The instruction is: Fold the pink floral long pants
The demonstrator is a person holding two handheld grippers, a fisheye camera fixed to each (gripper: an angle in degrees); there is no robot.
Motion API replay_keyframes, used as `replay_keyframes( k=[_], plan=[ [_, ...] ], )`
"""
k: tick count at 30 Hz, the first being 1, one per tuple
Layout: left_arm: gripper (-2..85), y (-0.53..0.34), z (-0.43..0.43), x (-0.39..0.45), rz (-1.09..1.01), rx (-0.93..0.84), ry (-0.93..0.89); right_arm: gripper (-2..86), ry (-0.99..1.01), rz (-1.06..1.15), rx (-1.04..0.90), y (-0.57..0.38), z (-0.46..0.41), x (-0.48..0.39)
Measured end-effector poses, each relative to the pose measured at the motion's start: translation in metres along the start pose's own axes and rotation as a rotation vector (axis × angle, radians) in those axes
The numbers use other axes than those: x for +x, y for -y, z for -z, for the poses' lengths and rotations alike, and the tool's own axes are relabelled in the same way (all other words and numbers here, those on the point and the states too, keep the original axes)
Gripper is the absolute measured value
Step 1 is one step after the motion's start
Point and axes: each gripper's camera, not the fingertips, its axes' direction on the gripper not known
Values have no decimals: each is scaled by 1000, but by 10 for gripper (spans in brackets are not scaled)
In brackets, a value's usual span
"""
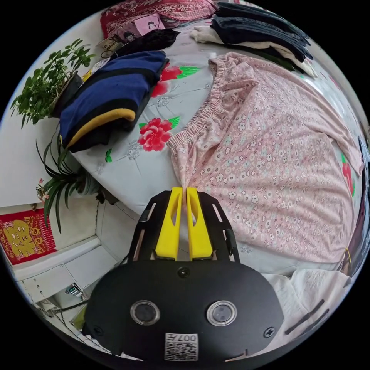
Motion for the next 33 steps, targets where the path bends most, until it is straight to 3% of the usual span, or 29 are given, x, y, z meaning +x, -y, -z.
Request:
replay_keyframes(
  k=[7,13,22,26,30,33],
  plan=[
    [50,-12,53,-38,100,172,-102,2,99,6,318,5,84,-7],
    [68,64,95,-20,-109,258,-113,28,262,87,406,95,127,-34],
    [78,249,51,53,-293,110,-145,67,197,298,339,305,133,-128],
    [83,273,14,81,-400,-4,-63,76,151,315,244,383,101,-151],
    [67,268,16,72,-428,62,-91,70,107,342,142,425,64,-166],
    [16,259,15,66,-437,84,-74,33,209,276,137,435,53,-159]
  ],
)
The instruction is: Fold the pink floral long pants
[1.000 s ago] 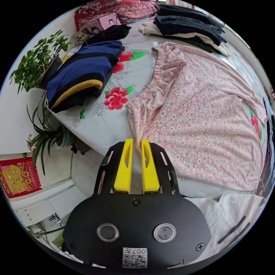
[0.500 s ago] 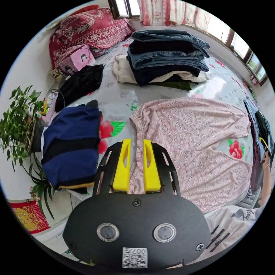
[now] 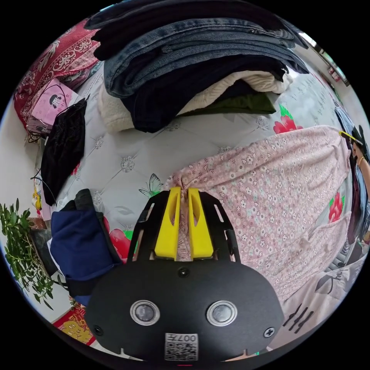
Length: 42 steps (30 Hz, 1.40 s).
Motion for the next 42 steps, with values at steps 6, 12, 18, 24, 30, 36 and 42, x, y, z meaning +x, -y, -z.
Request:
replay_keyframes(
  k=[6,12,18,24,30,36,42],
  plan=[
    [-6,-25,38,-13,61,96,-71,1,-16,33,153,-22,54,0],
    [-7,-109,144,-26,71,385,-157,-2,140,20,531,-114,195,19],
    [-6,-243,210,-30,72,575,-208,-2,131,48,739,-278,296,24],
    [-5,-362,172,-4,112,437,-195,-2,28,-123,614,-453,279,22],
    [-3,-408,65,13,229,95,-183,4,-8,-407,111,-557,150,26],
    [-3,-397,64,12,168,58,-127,39,63,-278,242,-540,154,14],
    [-2,-392,80,8,133,66,-95,60,67,-22,187,-480,108,-20]
  ],
)
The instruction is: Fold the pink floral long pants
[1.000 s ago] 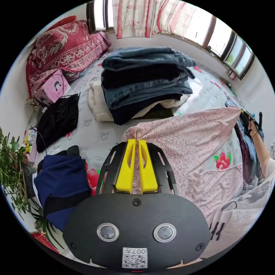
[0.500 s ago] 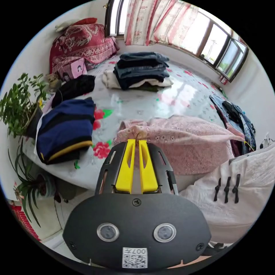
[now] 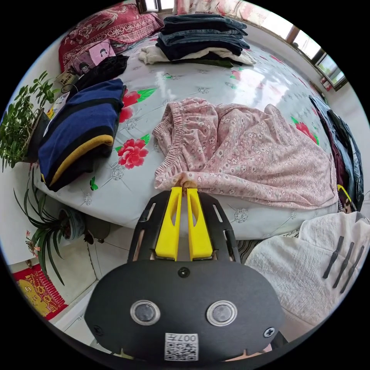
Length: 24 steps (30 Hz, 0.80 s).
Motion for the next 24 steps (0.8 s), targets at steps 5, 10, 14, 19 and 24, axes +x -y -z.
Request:
replay_keyframes(
  k=[5,10,14,19,24],
  plan=[
    [2,-3,21,-11,4,48,-24,22,-70,-9,-113,18,-29,15],
    [33,-14,36,-30,65,101,-62,2,-2,-342,136,-8,34,100],
    [60,-40,40,-56,222,127,-137,5,101,-673,124,-72,30,175],
    [78,-88,49,-106,512,269,-376,26,23,-825,140,-114,28,180],
    [104,-69,44,-125,548,266,-484,44,67,-478,180,-63,21,101]
  ],
)
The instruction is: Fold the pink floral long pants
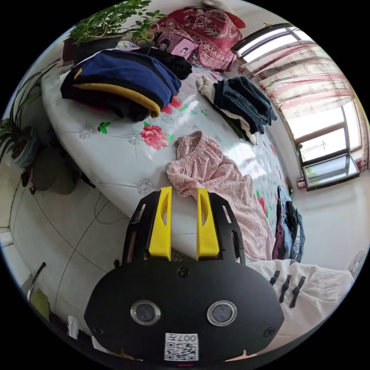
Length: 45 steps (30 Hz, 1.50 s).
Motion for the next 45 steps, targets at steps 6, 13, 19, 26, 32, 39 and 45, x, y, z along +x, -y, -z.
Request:
replay_keyframes(
  k=[6,13,19,26,32,39,45],
  plan=[
    [52,41,-42,-12,129,-176,39,48,179,553,-225,-25,-80,-168],
    [-8,68,36,71,-279,121,-297,45,234,787,-315,-68,-112,-249],
    [-5,57,32,60,-435,138,-108,47,254,933,-486,-104,-148,-271],
    [44,28,-30,-12,-227,-146,200,50,255,954,-555,-110,-166,-284],
    [57,60,1,-3,-297,-22,80,50,447,866,-443,-27,-190,-338],
    [99,119,-97,56,-526,-202,69,51,502,874,-517,30,-282,-428],
    [76,122,-157,83,-612,-278,229,48,458,767,-633,50,-354,-458]
  ],
)
